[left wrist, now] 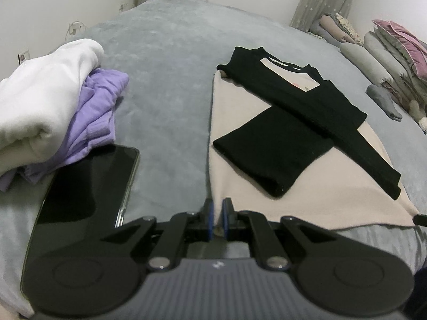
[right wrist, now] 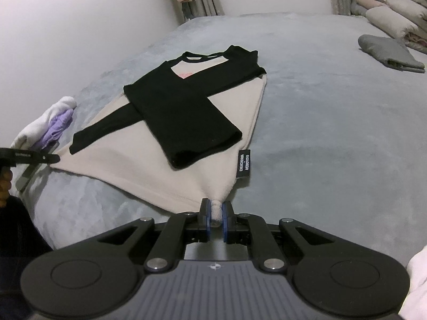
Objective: Fold clothes
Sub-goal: 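Close the left gripper on the hem while the right gripper holds the hem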
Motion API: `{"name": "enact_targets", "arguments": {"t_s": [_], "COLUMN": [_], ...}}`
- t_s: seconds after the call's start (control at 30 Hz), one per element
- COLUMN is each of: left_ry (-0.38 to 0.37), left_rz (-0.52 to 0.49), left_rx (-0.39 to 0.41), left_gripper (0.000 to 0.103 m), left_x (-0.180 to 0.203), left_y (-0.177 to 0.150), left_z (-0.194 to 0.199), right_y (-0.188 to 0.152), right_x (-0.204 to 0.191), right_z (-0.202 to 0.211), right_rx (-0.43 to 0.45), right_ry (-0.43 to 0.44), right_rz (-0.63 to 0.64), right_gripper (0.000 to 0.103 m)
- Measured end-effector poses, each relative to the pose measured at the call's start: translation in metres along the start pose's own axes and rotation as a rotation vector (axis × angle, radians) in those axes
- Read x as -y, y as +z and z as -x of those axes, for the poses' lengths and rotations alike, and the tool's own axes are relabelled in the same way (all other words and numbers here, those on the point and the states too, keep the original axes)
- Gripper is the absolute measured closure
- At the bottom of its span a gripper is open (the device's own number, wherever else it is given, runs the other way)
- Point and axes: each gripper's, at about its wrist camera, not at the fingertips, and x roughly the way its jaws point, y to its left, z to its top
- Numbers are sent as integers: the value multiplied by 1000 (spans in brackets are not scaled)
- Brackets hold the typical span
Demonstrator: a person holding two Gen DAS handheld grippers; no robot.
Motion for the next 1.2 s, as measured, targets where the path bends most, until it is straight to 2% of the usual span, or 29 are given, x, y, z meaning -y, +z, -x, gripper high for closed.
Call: {"name": "enact_targets", "arguments": {"t_s": [0.83, 1.2], "left_ry": [-12, -26], "left_rz": [3, 10], "left_rx": [19, 19], "left_gripper": [92, 92], "left_x": [-6, -8], "left_y": [-6, -7], "left_z": [1, 2], "right_y": [-5, -6], "right_x": [1, 3], "right_z": [-1, 0], "right_rx": [9, 17], "right_ry": [-21, -7], "right_rz": [28, 22], "right_gripper": [94, 88]}}
